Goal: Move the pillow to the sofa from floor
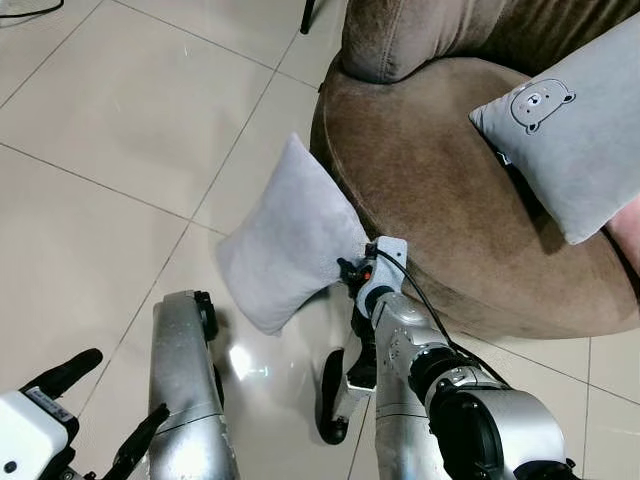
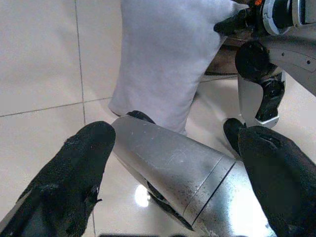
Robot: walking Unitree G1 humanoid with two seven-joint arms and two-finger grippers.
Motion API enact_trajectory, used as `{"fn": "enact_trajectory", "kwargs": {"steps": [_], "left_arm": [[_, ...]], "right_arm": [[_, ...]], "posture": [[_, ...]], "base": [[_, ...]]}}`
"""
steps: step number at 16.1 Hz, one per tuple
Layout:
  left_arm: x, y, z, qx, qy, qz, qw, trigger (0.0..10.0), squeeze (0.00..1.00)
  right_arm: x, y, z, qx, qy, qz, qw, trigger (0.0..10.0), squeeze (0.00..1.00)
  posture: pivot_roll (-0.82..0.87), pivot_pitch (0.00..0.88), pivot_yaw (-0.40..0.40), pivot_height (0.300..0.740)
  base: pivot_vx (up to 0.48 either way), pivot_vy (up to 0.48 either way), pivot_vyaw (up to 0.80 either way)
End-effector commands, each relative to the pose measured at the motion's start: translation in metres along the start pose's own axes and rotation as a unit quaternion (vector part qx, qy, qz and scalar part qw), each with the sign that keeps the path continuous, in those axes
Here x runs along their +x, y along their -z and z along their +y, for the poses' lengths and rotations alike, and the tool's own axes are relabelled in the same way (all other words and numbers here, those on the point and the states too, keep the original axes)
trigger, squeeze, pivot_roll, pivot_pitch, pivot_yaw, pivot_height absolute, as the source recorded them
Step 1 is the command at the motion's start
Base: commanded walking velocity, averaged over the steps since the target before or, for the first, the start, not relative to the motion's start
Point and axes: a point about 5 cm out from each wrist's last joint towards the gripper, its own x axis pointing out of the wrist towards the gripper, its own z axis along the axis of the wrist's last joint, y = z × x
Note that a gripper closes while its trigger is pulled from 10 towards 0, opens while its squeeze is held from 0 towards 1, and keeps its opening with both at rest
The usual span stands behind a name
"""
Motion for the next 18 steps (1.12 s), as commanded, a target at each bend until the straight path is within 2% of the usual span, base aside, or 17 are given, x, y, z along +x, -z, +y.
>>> {"fn": "enact_trajectory", "kwargs": {"steps": [1, 2, 3, 4, 6, 9, 13, 14, 15, 16, 18], "left_arm": [[-0.003, -0.001, -0.004, -0.002, 0.004, 0.005, 1.000, 10.0, 0.00], [-0.003, -0.001, -0.004, -0.002, 0.003, 0.005, 1.000, 10.0, 0.00], [-0.003, -0.001, -0.004, -0.002, 0.003, 0.005, 1.000, 10.0, 0.00], [-0.003, -0.001, -0.004, -0.002, 0.002, 0.006, 1.000, 10.0, 0.00], [-0.003, -0.001, -0.004, -0.003, 0.001, 0.005, 1.000, 10.0, 0.00], [-0.004, 0.000, -0.006, -0.005, 0.001, 0.006, 1.000, 10.0, 0.00], [-0.004, 0.001, -0.006, -0.007, 0.000, 0.008, 1.000, 10.0, 0.00], [-0.004, 0.001, -0.006, -0.007, 0.000, 0.008, 1.000, 10.0, 0.00], [-0.005, 0.001, -0.006, -0.008, 0.001, 0.009, 1.000, 10.0, 0.00], [-0.005, 0.001, -0.007, -0.008, 0.002, 0.009, 1.000, 10.0, 0.00], [-0.005, 0.002, -0.007, -0.009, 0.004, 0.010, 1.000, 10.0, 0.00]], "right_arm": [[-0.002, 0.014, 0.007, 0.027, 0.015, 0.015, 0.999, 0.8, 0.00], [-0.002, 0.013, 0.006, 0.034, 0.021, 0.011, 0.999, 5.5, 0.00], [-0.002, 0.011, 0.005, 0.043, 0.028, 0.006, 0.999, 7.9, 0.00], [-0.001, 0.005, 0.002, 0.076, 0.038, -0.009, 0.996, 10.0, 0.00], [-0.001, 0.001, -0.001, 0.095, 0.046, -0.020, 0.994, 10.0, 0.00], [0.000, -0.010, -0.005, 0.167, 0.045, -0.054, 0.983, 10.0, 0.00], [0.001, -0.011, 0.001, 0.174, 0.024, -0.053, 0.983, 10.0, 0.00], [0.001, -0.010, 0.002, 0.178, 0.020, -0.051, 0.983, 9.4, 0.00], [0.001, -0.009, 0.003, 0.184, 0.017, -0.051, 0.982, 1.5, 0.00], [0.001, -0.009, 0.003, 0.189, 0.015, -0.051, 0.980, 0.0, 0.00], [0.001, -0.008, 0.004, 0.193, 0.011, -0.051, 0.980, 0.0, 0.00]], "posture": [[0.34, 0.389, -0.208, 0.515], [0.34, 0.390, -0.209, 0.515], [0.34, 0.390, -0.210, 0.515], [0.34, 0.388, -0.211, 0.515], [0.34, 0.386, -0.212, 0.515], [0.34, 0.385, -0.213, 0.515], [0.34, 0.385, -0.212, 0.515], [0.34, 0.385, -0.211, 0.515], [0.34, 0.385, -0.209, 0.515], [0.34, 0.385, -0.209, 0.515], [0.34, 0.385, -0.209, 0.515]], "base": [[0.000, 0.000, 0.00], [0.000, 0.000, 0.00], [0.000, 0.000, 0.00], [0.000, 0.000, 0.00], [0.000, 0.000, 0.00], [0.000, 0.000, 0.00], [0.000, 0.000, 0.00], [0.000, 0.000, 0.00], [0.000, 0.000, 0.00], [0.000, 0.000, 0.00], [0.000, 0.000, 0.00]]}}
